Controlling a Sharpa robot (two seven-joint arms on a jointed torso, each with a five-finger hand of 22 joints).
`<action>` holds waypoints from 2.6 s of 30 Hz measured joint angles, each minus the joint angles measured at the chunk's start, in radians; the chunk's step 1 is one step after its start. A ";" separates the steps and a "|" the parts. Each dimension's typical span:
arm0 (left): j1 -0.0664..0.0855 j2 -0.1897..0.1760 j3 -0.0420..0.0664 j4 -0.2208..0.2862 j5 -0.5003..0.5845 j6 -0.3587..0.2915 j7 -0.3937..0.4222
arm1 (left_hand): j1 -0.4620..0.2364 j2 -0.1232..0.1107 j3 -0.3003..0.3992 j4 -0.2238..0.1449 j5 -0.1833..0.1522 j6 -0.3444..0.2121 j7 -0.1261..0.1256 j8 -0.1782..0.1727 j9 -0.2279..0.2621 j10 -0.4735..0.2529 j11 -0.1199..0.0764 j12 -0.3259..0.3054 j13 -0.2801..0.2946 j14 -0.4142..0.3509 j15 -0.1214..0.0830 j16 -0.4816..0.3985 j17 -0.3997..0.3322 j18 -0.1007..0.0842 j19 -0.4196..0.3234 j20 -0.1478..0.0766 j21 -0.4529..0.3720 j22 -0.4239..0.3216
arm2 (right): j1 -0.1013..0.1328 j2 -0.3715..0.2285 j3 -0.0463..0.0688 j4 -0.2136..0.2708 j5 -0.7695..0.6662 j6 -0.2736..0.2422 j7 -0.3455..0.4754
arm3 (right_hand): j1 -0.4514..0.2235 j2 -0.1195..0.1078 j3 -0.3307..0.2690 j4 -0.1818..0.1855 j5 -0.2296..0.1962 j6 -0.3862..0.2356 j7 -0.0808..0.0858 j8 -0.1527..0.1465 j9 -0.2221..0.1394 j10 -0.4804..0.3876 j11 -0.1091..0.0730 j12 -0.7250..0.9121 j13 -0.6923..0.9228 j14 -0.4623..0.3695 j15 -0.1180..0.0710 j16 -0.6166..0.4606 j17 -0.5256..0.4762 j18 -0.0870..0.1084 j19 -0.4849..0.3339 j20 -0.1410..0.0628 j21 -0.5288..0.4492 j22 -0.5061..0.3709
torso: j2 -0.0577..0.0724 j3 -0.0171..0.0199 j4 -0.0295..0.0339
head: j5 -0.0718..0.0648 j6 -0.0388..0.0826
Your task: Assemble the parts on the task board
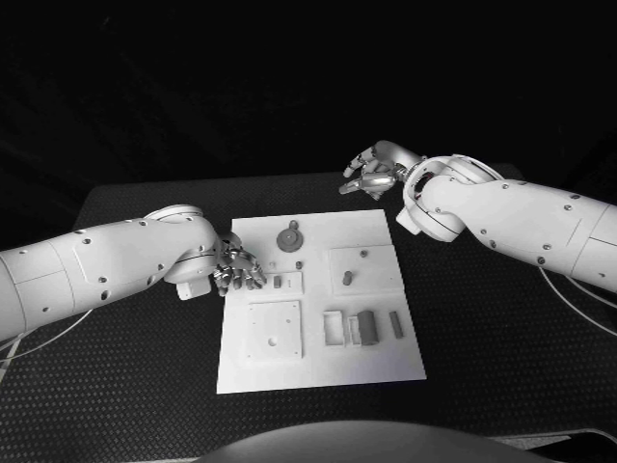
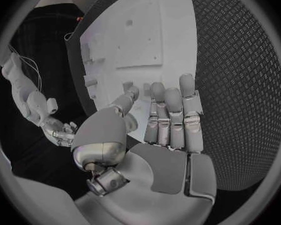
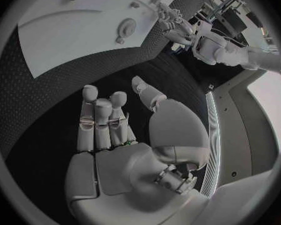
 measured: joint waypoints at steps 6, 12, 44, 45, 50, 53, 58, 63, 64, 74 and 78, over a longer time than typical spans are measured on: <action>0.000 0.000 0.000 0.000 0.001 -0.013 0.002 | -0.037 0.008 -0.053 -0.014 0.000 -0.003 0.000 -0.004 0.001 0.000 0.000 0.000 0.003 -0.004 -0.004 0.000 -0.001 0.000 -0.005 -0.005 0.000 0.000 | 0.000 0.000 0.000 0.000 0.000 0.000 0.000 | 0.000 0.000 0.000 0.000 0.000 -0.002 0.002 0.000 0.000 0.000 0.000 0.000 -0.001 0.000 0.000 0.000 0.000 0.000 0.000 0.000 0.000 0.000 | 0.000 0.0000 -0.0002 | 0.000 0.000; 0.000 0.000 0.000 0.000 0.002 -0.024 0.003 | -0.051 -0.004 -0.061 -0.008 0.000 -0.004 0.000 -0.004 0.001 -0.001 0.000 0.000 0.004 -0.005 -0.002 0.000 -0.002 0.000 -0.007 -0.004 -0.004 -0.001 | -0.001 0.000 0.000 0.000 0.000 0.000 0.000 | 0.000 0.000 0.000 0.000 0.000 -0.002 0.002 0.000 0.000 0.000 0.000 0.000 -0.001 0.000 0.000 0.000 0.000 0.000 0.000 0.000 0.000 0.000 | 0.000 0.0003 -0.0005 | -0.001 0.001; 0.000 -0.003 0.000 0.008 0.008 -0.031 0.005 | -0.009 0.101 -0.051 -0.051 0.052 -0.003 0.000 -0.004 0.000 0.002 0.002 -0.004 0.011 -0.005 -0.002 0.008 -0.006 0.000 -0.007 -0.003 -0.004 0.001 | -0.002 -0.001 0.000 0.000 0.000 0.000 0.000 | 0.000 0.000 0.001 0.001 0.000 -0.002 0.002 0.000 0.000 0.000 0.000 0.000 -0.002 0.000 0.000 0.000 -0.001 -0.001 0.000 0.000 0.000 0.000 | 0.000 0.0001 -0.0004 | -0.003 -0.003; 0.000 -0.003 0.000 0.008 0.008 -0.031 0.005 | -0.003 0.107 -0.050 -0.057 0.052 -0.003 0.000 -0.004 0.000 0.002 0.002 -0.004 0.011 -0.005 -0.002 0.008 -0.006 0.000 -0.007 -0.003 -0.004 0.002 | -0.002 -0.001 0.000 0.000 0.000 0.001 0.000 | 0.000 0.000 0.003 0.003 0.000 -0.002 0.002 0.000 0.000 0.000 0.000 0.000 -0.002 0.000 0.000 0.000 -0.001 -0.001 0.000 0.000 0.000 0.000 | 0.000 0.0002 -0.0004 | -0.003 -0.003; 0.000 -0.003 0.000 0.008 0.008 -0.031 0.004 | 0.045 0.143 0.001 -0.076 0.019 -0.003 0.000 -0.004 -0.004 0.002 0.002 -0.004 0.012 -0.004 -0.001 0.008 -0.009 0.000 -0.005 -0.005 -0.004 0.002 | -0.002 -0.001 0.000 0.000 0.000 0.001 0.000 | 0.000 0.000 0.003 0.003 0.000 -0.002 0.002 0.000 0.000 0.000 0.000 0.000 -0.002 0.000 0.000 0.000 -0.001 -0.001 0.000 0.000 0.000 0.000 | 0.000 0.0003 -0.0004 | -0.002 -0.004; 0.000 -0.003 0.000 0.008 0.008 -0.031 0.004 | 0.063 0.148 0.026 -0.086 0.018 -0.001 0.002 -0.006 -0.008 0.002 0.002 -0.008 0.014 -0.003 0.000 0.008 -0.010 0.000 -0.003 -0.007 -0.004 0.003 | -0.002 -0.001 0.000 0.000 0.000 0.001 0.000 | 0.000 0.000 0.003 0.003 0.000 -0.002 0.002 0.000 0.000 0.000 0.000 0.000 -0.002 0.000 0.000 0.000 -0.001 -0.001 0.000 0.000 0.000 0.000 | 0.000 0.0003 -0.0007 | -0.002 -0.004; 0.000 -0.003 0.000 0.008 0.009 -0.030 0.004 | 0.093 0.141 0.051 -0.094 0.023 0.000 0.002 -0.012 -0.009 0.004 0.005 -0.008 0.015 -0.003 0.000 0.008 -0.012 0.000 -0.003 -0.007 -0.004 0.007 | -0.002 -0.001 0.000 0.000 0.000 0.001 0.000 | 0.000 0.000 0.003 0.003 0.000 -0.002 0.001 0.000 0.000 0.000 0.000 0.000 -0.002 0.000 0.000 0.000 -0.001 -0.001 0.000 0.000 0.000 0.000 | 0.000 0.0004 -0.0007 | -0.002 -0.004; 0.000 -0.003 0.000 0.007 0.009 -0.030 0.004 | 0.119 0.139 0.060 -0.096 0.021 0.004 -0.002 -0.015 -0.009 0.008 0.003 -0.008 0.017 -0.002 0.000 0.008 -0.013 0.000 -0.001 -0.005 -0.004 0.010 | -0.002 -0.001 0.000 0.000 0.000 0.002 0.000 | 0.000 0.000 0.003 0.003 0.000 -0.002 0.001 0.000 0.000 0.000 0.000 0.000 -0.002 0.000 0.000 0.000 -0.001 -0.001 0.000 0.000 0.000 0.000 | 0.000 0.0004 -0.0004 | -0.002 -0.005; 0.000 -0.003 0.000 0.006 0.009 -0.030 0.004 | 0.121 0.138 0.062 -0.094 0.021 0.008 -0.003 -0.015 -0.009 0.010 0.002 -0.008 0.018 0.001 0.000 0.008 -0.013 0.000 -0.001 -0.005 -0.004 0.010 | -0.002 -0.001 0.000 0.000 0.000 0.002 0.000 | 0.000 0.000 0.003 0.003 0.000 -0.002 0.001 0.000 0.000 0.000 0.000 0.000 -0.002 0.000 0.000 0.000 -0.001 -0.001 0.000 0.000 0.000 0.000 | 0.000 0.0004 -0.0004 | -0.003 -0.005; 0.000 -0.003 0.000 0.005 0.009 -0.031 0.004 | 0.126 0.133 0.064 -0.095 0.027 0.011 -0.006 -0.007 -0.007 0.012 0.000 -0.008 0.019 0.004 -0.004 0.012 -0.013 0.000 -0.001 -0.005 -0.004 0.012 | -0.002 -0.001 0.000 0.000 0.000 0.002 0.000 | 0.000 0.000 0.003 0.003 0.000 -0.004 0.000 0.000 0.000 0.000 0.000 0.000 -0.001 0.000 0.000 0.000 -0.001 -0.001 0.000 0.000 0.000 0.000 | 0.000 0.0006 -0.0007 | -0.003 -0.007; 0.000 -0.003 0.000 0.004 0.009 -0.030 0.004 | 0.127 0.131 0.064 -0.095 0.027 0.012 -0.005 -0.007 -0.007 0.012 0.000 -0.008 0.019 0.006 -0.002 0.012 -0.013 0.000 0.000 -0.004 -0.004 0.012 | -0.002 -0.001 0.000 0.000 0.000 0.002 0.000 | 0.000 0.000 0.003 0.003 0.000 -0.004 0.000 0.000 0.000 0.000 0.000 0.000 -0.001 0.000 0.000 0.000 -0.001 -0.001 0.000 0.000 0.000 0.000 | 0.000 0.0007 -0.0007 | -0.003 -0.007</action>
